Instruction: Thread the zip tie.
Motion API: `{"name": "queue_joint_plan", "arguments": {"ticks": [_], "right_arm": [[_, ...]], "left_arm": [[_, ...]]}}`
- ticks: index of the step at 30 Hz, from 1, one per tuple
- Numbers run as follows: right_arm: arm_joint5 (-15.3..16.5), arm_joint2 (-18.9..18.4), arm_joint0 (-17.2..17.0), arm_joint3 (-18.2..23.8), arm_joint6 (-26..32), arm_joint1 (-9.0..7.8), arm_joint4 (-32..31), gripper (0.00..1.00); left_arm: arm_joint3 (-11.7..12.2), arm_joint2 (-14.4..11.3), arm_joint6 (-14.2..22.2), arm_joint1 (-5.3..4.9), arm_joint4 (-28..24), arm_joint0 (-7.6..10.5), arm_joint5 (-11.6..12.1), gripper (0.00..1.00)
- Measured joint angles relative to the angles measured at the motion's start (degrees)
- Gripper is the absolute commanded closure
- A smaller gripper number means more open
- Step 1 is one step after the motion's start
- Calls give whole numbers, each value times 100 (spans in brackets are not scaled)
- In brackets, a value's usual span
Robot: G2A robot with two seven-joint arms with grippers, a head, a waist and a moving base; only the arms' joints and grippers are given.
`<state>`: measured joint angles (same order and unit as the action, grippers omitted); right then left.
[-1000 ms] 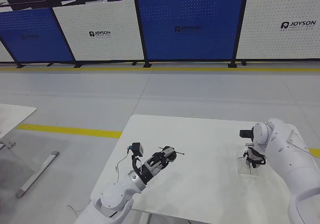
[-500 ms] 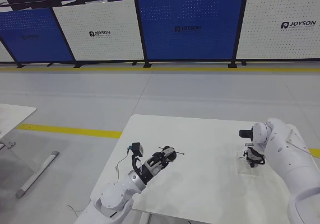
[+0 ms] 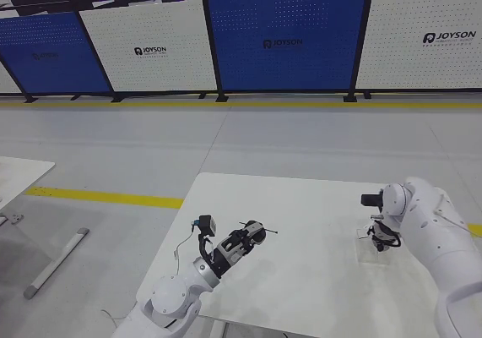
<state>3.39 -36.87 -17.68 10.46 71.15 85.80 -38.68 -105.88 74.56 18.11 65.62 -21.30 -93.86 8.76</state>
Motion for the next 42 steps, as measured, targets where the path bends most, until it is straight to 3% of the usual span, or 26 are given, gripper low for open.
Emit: {"name": "queue_joint_plan", "arguments": {"ticks": [10,19,23,30,42], "right_arm": [[852,-194,69,-174,-26,-162,237,100],[1611,-467,130,-319,-594,-426,591,100],[1611,-562,42,-24,-628,-559,733,100],[1609,-816,-298,896,-390,-960,1062,100],[1607,-836,-317,940,-367,-981,1090,100]], "left_arm": [[0,0,0,0,0,0,0,100],[0,0,0,0,0,0,0,100],[0,0,0,0,0,0,0,100],[0,0,0,0,0,0,0,100],[0,0,0,0,0,0,0,100]]}}
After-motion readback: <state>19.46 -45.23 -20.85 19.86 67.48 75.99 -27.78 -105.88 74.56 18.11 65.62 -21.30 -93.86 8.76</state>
